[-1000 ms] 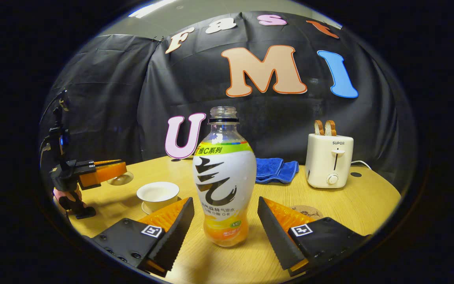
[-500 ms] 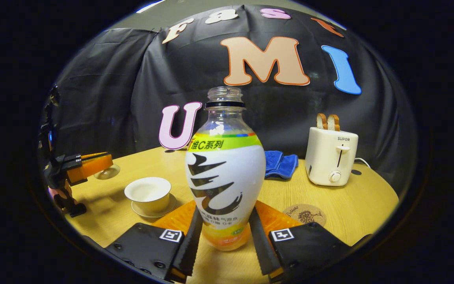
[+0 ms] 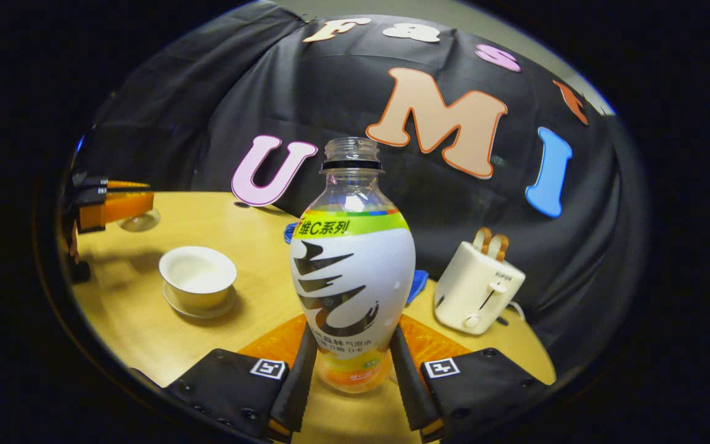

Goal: Open the teacup lid with one hand, grasp the water bottle and pour water into the teacup with the other hand; after pouring, place the water bottle on the coaster and then close the teacup lid.

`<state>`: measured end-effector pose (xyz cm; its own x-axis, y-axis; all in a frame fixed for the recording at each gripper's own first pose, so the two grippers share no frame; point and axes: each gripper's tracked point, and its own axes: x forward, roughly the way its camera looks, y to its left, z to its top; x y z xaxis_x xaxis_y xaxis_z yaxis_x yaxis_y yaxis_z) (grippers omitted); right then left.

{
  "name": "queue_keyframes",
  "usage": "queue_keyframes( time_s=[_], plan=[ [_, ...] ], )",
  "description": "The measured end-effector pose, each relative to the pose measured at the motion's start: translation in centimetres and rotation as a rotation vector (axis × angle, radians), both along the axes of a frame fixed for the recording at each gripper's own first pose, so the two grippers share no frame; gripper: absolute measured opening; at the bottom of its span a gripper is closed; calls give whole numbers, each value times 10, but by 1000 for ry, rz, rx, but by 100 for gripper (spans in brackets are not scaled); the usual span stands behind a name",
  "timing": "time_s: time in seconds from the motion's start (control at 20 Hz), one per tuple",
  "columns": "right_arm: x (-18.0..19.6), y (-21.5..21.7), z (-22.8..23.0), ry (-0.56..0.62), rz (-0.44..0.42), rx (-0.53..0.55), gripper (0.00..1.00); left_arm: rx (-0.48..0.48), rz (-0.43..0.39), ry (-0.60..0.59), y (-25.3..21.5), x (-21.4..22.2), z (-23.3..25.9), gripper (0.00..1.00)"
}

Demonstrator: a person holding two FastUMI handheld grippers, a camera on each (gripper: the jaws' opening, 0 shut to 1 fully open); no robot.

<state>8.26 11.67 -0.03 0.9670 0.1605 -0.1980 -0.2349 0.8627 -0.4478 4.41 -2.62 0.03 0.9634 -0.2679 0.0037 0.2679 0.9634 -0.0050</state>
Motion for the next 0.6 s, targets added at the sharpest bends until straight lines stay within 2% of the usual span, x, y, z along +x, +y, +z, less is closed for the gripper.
queue_keyframes(
  time_s=[0.25, 0.6],
  plan=[
    [9, -10, 28, -149, -13, -366, 66, 0, -6, -1, -1, 1, 0, 26],
    [17, 2, 26, -270, 61, -773, 66, -2, -8, -1, -1, 1, 0, 26]
  ],
)
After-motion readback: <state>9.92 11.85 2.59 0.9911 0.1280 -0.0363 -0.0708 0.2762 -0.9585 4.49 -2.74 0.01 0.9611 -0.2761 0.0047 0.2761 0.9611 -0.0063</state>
